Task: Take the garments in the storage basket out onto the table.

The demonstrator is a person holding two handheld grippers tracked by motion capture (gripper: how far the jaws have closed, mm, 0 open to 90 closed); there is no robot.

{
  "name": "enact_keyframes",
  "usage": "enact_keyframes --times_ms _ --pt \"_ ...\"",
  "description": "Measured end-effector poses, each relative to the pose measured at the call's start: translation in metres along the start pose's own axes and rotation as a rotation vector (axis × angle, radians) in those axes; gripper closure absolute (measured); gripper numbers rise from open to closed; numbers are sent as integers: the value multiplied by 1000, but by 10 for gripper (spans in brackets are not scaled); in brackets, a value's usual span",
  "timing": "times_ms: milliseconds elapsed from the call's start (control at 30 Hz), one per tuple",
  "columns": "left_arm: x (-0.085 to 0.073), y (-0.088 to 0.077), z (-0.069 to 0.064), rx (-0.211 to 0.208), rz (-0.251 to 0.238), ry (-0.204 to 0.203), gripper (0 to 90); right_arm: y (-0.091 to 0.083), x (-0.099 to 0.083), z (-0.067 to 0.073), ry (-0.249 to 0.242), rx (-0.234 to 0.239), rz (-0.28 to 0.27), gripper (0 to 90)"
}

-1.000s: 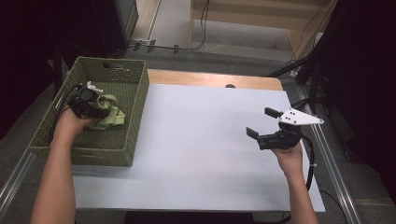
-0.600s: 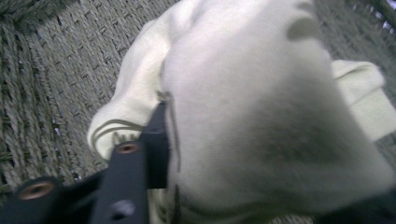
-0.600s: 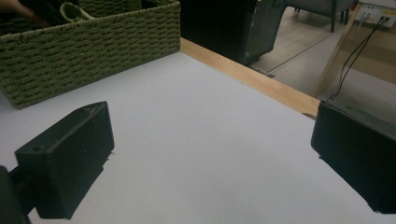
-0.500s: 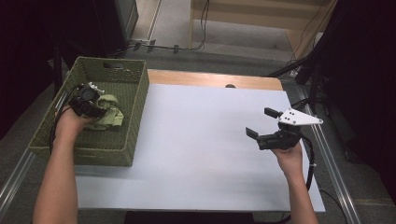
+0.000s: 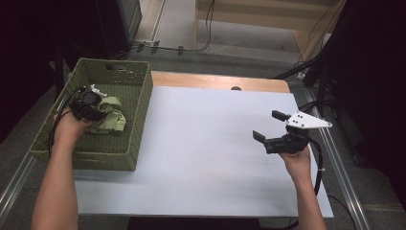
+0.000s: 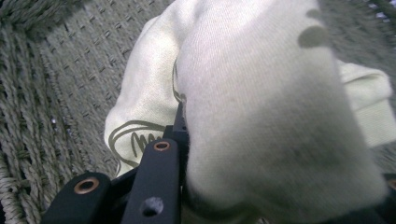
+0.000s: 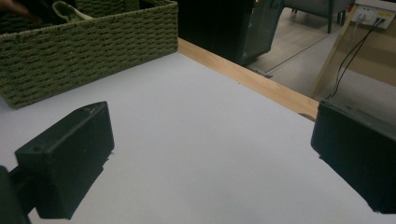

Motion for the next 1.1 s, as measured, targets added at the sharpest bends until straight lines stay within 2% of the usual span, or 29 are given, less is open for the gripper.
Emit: enact_keyframes --times_ms 200,333,433,467,500,533,567,600,633,667,767,833,967,1033,1100 --pt "-1 -8 3 -45 -30 17 709 1 0 0 -6 -3 5 0" --pt "-1 -13 4 -49 -60 26 710 1 0 1 -8 -5 6 0" --pt "-2 -21 6 -95 -126 23 709 1 0 0 -6 -6 5 0" --pt "-2 -21 6 -95 -126 23 709 1 0 0 -6 -6 5 0" --pt "-2 -26 5 -114 -169 37 708 1 0 0 -6 -5 4 0" --pt "-2 -26 5 -114 -169 37 709 1 0 0 -6 -5 4 0" --pt "-2 -31 4 -119 -204 58 709 1 0 0 -6 -5 4 0" --pt "-2 -31 4 -119 -204 58 709 1 0 0 -6 -5 4 0" --pt "-1 -36 3 -126 -232 78 709 2 0 0 -5 -4 4 0" --pt "-1 -36 3 -126 -232 78 709 2 0 0 -5 -4 4 0" --pt "0 -44 1 -153 -279 107 709 2 0 1 -3 -3 6 0" --pt "0 -46 1 -184 -306 131 708 2 0 1 -4 -3 8 0" --pt "2 -50 0 -198 -332 154 708 2 0 1 -6 -5 8 0" --pt "3 -52 -1 -202 -340 157 708 2 0 0 -6 -5 8 0" --pt "4 -55 -2 -227 -376 158 708 2 -1 0 -4 -4 10 0"
Point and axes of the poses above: each handheld gripper's, and its own axes: y roughly forward along the jaws, x roughly out of its top, z roughly to its left, the point moved 2 cm from there along y, roughly forward along the jaws, and after that the axes turned 11 degrees about x, right-handed, at the moved point
